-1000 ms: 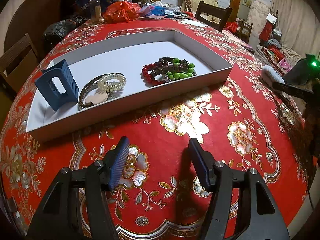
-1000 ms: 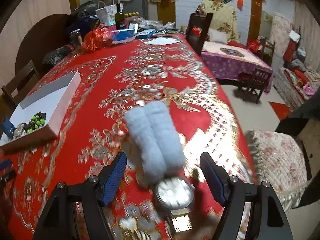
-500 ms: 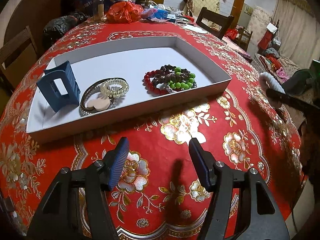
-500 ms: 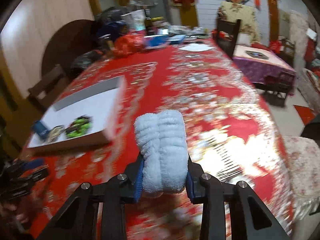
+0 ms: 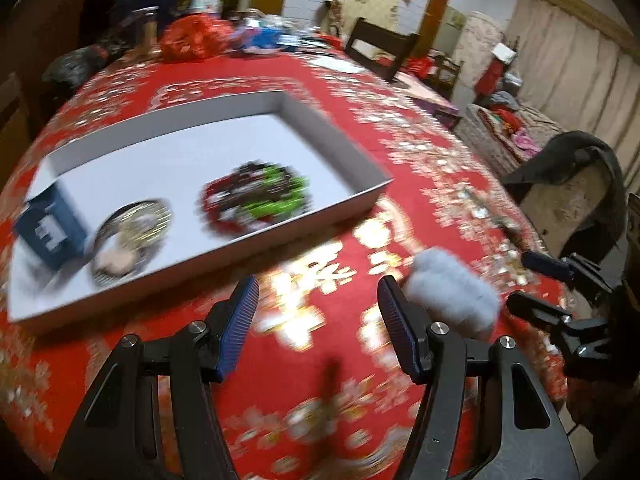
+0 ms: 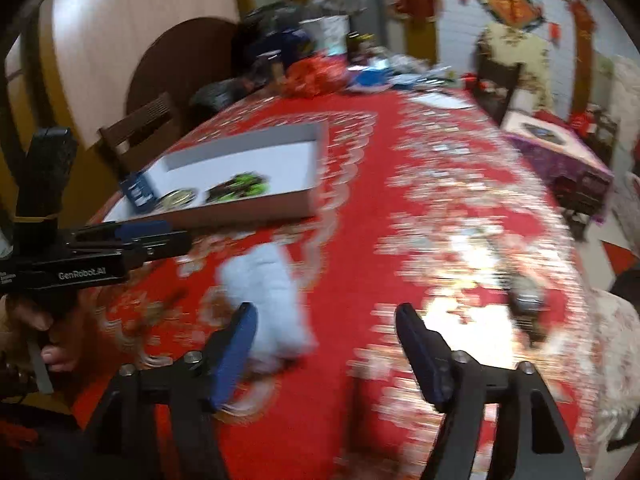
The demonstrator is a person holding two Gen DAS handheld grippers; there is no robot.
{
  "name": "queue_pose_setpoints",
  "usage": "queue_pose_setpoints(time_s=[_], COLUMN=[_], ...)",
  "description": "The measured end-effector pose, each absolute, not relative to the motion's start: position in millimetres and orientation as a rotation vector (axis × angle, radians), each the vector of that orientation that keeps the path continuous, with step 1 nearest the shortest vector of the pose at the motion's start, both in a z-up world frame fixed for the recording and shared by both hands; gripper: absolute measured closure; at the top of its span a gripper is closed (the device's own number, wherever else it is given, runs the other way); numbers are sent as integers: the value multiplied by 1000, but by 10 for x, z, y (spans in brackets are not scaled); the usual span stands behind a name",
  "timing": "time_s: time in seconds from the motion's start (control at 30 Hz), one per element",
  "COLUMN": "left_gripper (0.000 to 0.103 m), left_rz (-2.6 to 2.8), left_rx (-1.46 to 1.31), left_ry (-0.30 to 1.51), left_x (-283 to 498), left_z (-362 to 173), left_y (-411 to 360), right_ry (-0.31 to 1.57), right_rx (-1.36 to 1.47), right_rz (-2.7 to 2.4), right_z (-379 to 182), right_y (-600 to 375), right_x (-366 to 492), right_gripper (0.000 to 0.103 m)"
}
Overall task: Organize jewelry
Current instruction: 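Take the scrunchie with the left tool while the right tool opens and releases it, then grasp the silver wristwatch with the right tool while the left tool holds the scrunchie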
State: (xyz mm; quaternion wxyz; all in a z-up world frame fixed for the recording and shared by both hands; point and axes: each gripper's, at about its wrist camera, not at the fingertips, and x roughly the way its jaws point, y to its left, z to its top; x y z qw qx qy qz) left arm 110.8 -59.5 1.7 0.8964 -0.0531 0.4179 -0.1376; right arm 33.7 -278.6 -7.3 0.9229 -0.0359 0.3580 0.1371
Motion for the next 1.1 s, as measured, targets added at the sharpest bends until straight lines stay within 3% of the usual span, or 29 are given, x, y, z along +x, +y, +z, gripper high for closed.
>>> queue_pose_setpoints(time_s=[0.2, 0.4, 0.47, 0.57, 0.63, 0.73, 1.1], left_gripper=[41, 43, 75, 81, 81, 81, 81], left_rz=[-458, -483, -485, -463, -461, -445, -390], left_rx=[-89, -23, -2, 42, 25, 9, -91], left_ry=[914, 930, 924, 889, 876, 862, 854], left_x=[1308, 1308, 1255, 1149, 1098, 1056, 980], left_z=[-36, -159, -154, -98, -71, -30, -9], left_y=[-1123, -1411, -1433, -1444, -1390, -1303, -792], right_ry=[709, 799, 815, 819, 822, 822, 760], right_rx=[9, -9, -24, -18, -23, -58, -14], right_rz=[85, 92, 90, 97, 96, 75, 94], right_z=[-22, -223, -281, -296, -308, -318, -209], right_y=[-3691, -3914, -3928, -3931, -3920, -3878, -3576], right_x=[395, 763, 832, 920, 944, 947, 571], right_gripper=[25, 28, 40, 51, 54, 69, 70])
